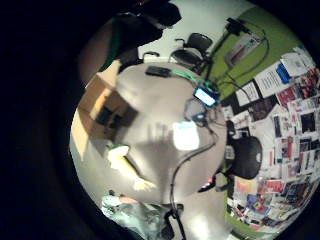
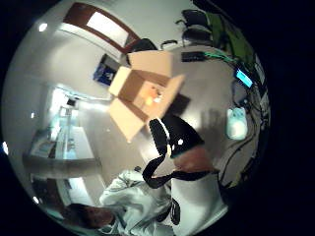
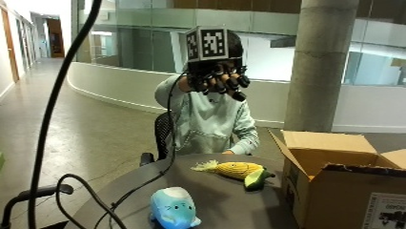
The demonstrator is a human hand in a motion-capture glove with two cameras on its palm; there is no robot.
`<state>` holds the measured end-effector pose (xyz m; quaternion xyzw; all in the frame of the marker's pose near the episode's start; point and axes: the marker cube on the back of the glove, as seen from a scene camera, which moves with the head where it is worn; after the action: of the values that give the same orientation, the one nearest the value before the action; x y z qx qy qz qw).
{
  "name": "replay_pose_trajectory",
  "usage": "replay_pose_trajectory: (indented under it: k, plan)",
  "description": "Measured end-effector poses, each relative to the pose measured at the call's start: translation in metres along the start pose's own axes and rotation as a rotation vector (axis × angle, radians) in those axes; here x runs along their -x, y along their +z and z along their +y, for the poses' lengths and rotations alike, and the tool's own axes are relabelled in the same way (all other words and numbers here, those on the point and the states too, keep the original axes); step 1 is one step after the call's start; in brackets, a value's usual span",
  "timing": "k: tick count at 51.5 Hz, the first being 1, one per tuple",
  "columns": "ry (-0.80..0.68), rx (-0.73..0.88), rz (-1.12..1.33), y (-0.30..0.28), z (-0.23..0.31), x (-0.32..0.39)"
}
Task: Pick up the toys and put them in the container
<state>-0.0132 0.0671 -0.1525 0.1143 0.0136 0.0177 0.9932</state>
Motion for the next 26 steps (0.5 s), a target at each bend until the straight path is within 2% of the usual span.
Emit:
replay_pose_trajectory:
  k: [6,9,17,21,26]
  plan:
    - [-0.025,0.101,0.072,0.02,0.011,-0.047]
    - [-0.014,0.09,0.095,0.037,0.01,-0.067]
    - [-0.032,0.145,0.034,0.099,-0.002,-0.116]
    - [0.045,0.193,0.03,0.138,0.004,-0.127]
    - [0.159,0.338,0.036,0.187,0.014,-0.141]
